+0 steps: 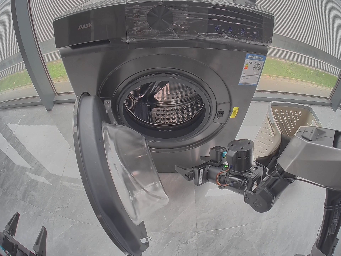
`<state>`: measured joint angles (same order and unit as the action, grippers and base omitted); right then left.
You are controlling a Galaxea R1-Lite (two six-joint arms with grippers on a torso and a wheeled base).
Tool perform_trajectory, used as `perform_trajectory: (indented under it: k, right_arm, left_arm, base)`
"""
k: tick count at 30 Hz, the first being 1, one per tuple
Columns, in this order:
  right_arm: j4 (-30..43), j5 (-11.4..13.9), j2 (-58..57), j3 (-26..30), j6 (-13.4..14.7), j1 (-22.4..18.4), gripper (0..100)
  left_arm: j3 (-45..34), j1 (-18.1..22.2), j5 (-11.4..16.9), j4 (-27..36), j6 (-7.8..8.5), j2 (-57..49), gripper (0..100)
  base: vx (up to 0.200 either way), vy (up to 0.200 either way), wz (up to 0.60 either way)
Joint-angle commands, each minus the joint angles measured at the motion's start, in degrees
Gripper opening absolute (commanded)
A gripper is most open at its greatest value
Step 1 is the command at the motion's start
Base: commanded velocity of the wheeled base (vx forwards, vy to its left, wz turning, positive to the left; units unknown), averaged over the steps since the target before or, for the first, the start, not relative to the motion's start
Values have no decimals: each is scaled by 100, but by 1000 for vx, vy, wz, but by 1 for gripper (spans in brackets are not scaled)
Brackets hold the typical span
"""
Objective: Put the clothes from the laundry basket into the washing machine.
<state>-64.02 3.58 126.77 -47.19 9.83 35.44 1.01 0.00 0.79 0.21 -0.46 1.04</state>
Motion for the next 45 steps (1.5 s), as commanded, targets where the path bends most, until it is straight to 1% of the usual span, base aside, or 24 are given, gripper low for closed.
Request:
perform_trajectory:
  k: [1, 5, 10, 13, 15, 25, 30, 35, 37, 45]
  right_arm:
    - [101, 11, 278, -308, -121, -169, 100]
    - [30, 11, 498, -308, -174, -72, 100]
    - [22, 11, 524, -291, -174, 262, 100]
    - [13, 11, 454, -264, -156, 605, 100]
    - [4, 11, 445, -264, -139, 736, 100]
    - [-49, 28, 436, -458, -148, 649, 100]
    - [66, 187, 515, -827, -148, 499, 100]
    - [364, 327, 603, -1214, -139, 561, 100]
    - [523, 336, 647, -1416, -121, 569, 100]
    - [971, 345, 990, -2321, -77, 912, 100]
  left_arm:
    - [-92, 0, 0, 6, 2, -104, 100]
    - [-92, 0, 0, 6, -6, -95, 100]
    - [-92, 0, 0, -3, -6, -95, 100]
    - [-92, 0, 0, 6, -6, -95, 100]
    - [-92, 0, 0, -3, -6, -104, 100]
    - [-92, 0, 0, 6, -6, -95, 100]
    - [-92, 0, 0, 6, -6, -95, 100]
    - [-92, 0, 0, 6, -6, -95, 100]
    - [-92, 0, 0, 6, -6, -95, 100]
    - [-92, 0, 0, -3, -6, -95, 100]
  base:
    - [0, 0, 0]
    - [0, 0, 0]
    - [0, 0, 0]
    - [0, 0, 0]
    - [0, 0, 0]
    - [0, 0, 0]
    - [-160, 0, 0]
    - [-40, 0, 0]
    - [0, 0, 0]
    - [0, 0, 0]
